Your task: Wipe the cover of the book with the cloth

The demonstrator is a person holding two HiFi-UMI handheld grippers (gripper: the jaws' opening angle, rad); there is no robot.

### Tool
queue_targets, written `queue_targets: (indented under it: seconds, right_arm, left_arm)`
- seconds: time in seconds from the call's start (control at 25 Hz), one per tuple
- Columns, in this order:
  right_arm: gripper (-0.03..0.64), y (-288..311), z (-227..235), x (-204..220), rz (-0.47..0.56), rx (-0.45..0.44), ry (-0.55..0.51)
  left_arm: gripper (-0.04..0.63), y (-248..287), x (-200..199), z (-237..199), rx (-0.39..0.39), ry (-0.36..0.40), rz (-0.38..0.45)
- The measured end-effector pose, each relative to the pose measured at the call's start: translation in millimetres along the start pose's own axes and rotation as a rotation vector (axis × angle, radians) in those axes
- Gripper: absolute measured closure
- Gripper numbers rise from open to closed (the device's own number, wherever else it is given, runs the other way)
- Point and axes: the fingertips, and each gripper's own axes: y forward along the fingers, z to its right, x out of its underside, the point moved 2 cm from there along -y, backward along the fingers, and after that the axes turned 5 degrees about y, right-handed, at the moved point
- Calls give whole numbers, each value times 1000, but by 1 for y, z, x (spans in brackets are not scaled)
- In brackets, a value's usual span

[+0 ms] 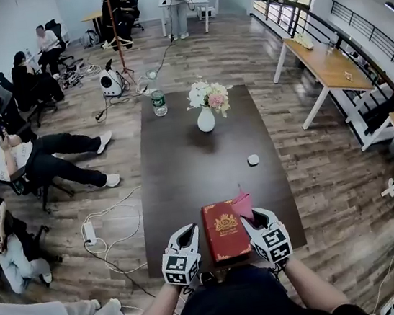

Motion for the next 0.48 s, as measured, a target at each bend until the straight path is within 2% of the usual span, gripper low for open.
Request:
queue_targets:
  seconds: [0.48]
  right_arm:
    - [500,44,23,-4,9,-98,-3]
  left_arm:
    - [600,-3,13,-3,-115,-11,-78]
